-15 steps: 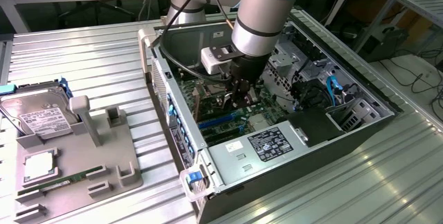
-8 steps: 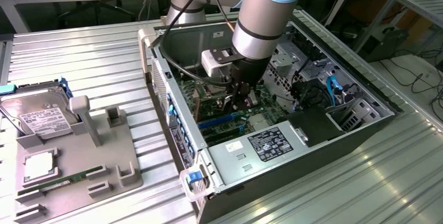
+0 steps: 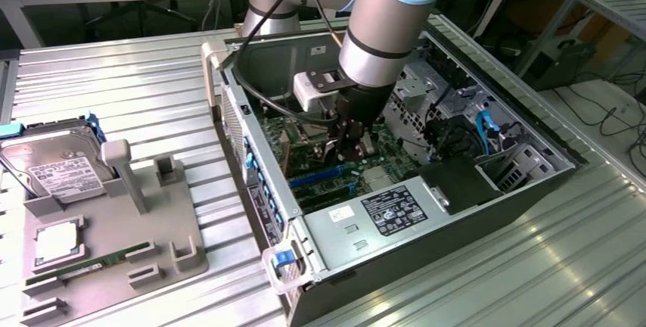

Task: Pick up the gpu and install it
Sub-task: 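Insert the gpu into the slot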

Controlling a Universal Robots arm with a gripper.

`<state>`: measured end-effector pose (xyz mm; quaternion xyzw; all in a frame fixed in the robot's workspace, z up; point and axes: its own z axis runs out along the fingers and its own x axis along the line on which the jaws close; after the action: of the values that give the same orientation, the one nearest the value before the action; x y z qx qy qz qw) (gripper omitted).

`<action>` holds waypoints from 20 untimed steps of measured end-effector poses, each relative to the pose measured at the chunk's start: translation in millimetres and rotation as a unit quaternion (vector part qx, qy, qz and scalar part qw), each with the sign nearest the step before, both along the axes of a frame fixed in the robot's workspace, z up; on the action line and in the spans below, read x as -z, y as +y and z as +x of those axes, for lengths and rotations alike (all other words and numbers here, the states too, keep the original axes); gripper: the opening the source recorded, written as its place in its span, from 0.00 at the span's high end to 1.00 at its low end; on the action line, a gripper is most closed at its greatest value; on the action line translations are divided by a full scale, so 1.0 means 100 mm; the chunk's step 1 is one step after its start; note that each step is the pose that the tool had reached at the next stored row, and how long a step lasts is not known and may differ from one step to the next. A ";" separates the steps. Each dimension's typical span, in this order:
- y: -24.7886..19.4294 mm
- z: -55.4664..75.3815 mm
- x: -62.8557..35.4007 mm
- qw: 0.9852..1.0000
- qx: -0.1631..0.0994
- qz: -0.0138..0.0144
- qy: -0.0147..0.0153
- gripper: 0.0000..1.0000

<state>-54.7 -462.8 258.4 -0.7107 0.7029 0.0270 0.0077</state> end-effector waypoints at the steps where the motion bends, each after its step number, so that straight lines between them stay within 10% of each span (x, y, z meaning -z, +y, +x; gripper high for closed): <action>1: -0.003 0.00 0.002 1.000 0.000 0.000 0.000 0.72; 20: -0.035 -0.11 0.121 1.000 0.000 0.000 0.000 0.72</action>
<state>-65.4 -466.4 246.3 -0.7106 0.7030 0.0270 0.0076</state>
